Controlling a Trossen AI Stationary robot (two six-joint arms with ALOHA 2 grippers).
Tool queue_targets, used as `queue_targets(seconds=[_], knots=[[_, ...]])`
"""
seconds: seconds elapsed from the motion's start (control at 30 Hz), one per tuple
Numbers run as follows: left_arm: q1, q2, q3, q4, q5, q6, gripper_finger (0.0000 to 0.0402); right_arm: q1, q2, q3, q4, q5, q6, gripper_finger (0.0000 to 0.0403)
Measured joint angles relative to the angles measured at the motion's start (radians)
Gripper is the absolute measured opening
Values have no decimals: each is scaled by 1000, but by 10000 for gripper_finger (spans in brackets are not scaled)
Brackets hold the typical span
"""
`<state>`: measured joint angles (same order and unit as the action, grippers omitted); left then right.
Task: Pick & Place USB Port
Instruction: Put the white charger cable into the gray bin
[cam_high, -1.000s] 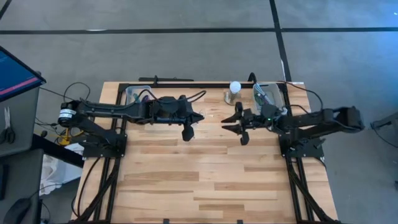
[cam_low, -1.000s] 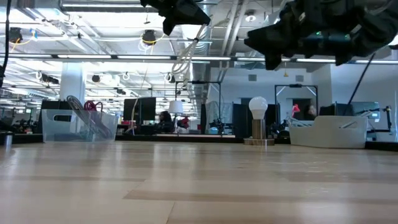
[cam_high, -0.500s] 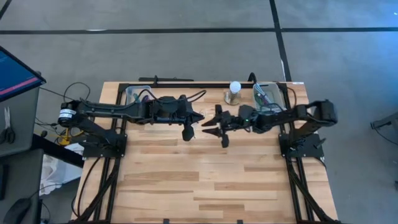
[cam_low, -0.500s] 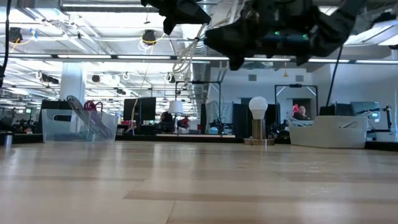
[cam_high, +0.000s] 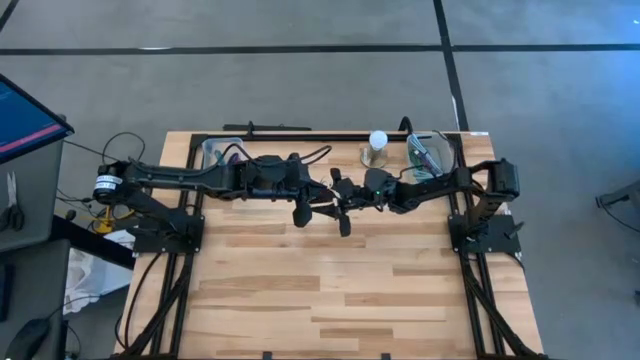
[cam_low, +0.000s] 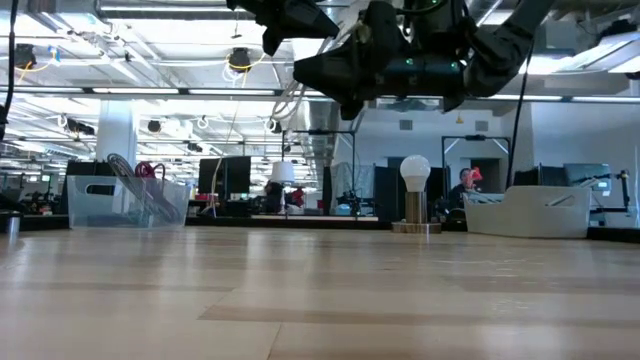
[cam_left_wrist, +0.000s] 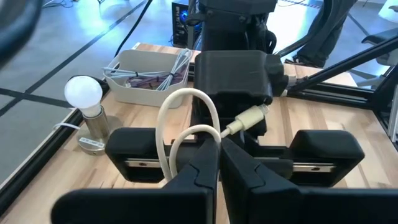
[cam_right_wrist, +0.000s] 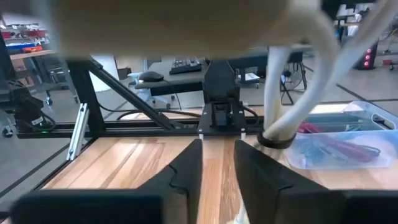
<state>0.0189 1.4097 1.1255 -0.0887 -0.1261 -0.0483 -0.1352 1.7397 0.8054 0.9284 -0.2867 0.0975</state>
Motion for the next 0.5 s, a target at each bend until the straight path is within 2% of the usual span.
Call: queue_targets(seconds=[0.2, 0.4, 0.5], knots=[[0, 0, 0, 0, 1, 0, 8, -8, 0, 0, 0, 0, -20, 9], [0, 0, 0, 0, 1, 0, 8, -10, 0, 0, -8, -5, -27, 3], [0, 0, 0, 0, 2, 0, 8, -10, -1, 0, -40, -77, -10, 8]])
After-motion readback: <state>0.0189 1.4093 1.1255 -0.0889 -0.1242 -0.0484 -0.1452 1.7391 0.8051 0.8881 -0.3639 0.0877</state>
